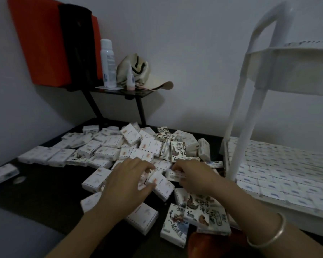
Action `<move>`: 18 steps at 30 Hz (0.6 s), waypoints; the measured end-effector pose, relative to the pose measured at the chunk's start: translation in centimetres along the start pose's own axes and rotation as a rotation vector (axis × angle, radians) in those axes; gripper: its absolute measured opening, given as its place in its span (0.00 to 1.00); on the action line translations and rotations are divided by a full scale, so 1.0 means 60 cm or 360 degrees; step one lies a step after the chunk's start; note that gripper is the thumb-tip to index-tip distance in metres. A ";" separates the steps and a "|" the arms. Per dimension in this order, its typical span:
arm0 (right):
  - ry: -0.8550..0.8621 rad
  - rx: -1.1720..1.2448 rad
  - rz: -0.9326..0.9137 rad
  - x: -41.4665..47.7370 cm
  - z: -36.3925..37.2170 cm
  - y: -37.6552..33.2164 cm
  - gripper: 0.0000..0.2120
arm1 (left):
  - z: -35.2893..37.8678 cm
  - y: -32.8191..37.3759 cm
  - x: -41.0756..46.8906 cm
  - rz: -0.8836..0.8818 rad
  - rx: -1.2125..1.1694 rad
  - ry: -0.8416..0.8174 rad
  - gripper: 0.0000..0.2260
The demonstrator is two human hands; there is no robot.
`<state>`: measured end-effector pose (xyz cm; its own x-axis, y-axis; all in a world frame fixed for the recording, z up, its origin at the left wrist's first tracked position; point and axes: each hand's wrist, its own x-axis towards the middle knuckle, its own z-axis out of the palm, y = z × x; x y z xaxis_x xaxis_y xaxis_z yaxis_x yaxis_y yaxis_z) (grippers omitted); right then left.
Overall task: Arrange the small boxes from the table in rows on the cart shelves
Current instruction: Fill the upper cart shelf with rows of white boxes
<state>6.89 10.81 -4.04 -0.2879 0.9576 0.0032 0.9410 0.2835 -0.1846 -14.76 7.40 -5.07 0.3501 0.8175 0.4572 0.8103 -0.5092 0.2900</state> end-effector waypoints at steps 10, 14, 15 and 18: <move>0.0552 0.0308 0.0044 -0.021 -0.016 0.000 0.38 | 0.024 -0.035 0.061 0.0402 0.0496 -0.0373 0.34; 0.0653 0.0642 0.0002 -0.056 -0.053 -0.017 0.32 | 0.007 -0.016 0.061 0.0225 0.0241 -0.0353 0.28; 0.0628 0.0742 -0.0013 -0.066 -0.064 -0.020 0.31 | 0.001 -0.009 0.060 0.0177 0.0211 -0.0371 0.27; 0.0631 0.1006 -0.0071 -0.104 -0.099 -0.034 0.30 | -0.015 0.008 0.061 0.0137 -0.0047 -0.0312 0.23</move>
<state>7.85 4.55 2.16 -0.1251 0.9261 0.3559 0.6142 0.3540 -0.7052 -13.53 9.93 -2.48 0.5044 0.8060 0.3098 0.7604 -0.5846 0.2828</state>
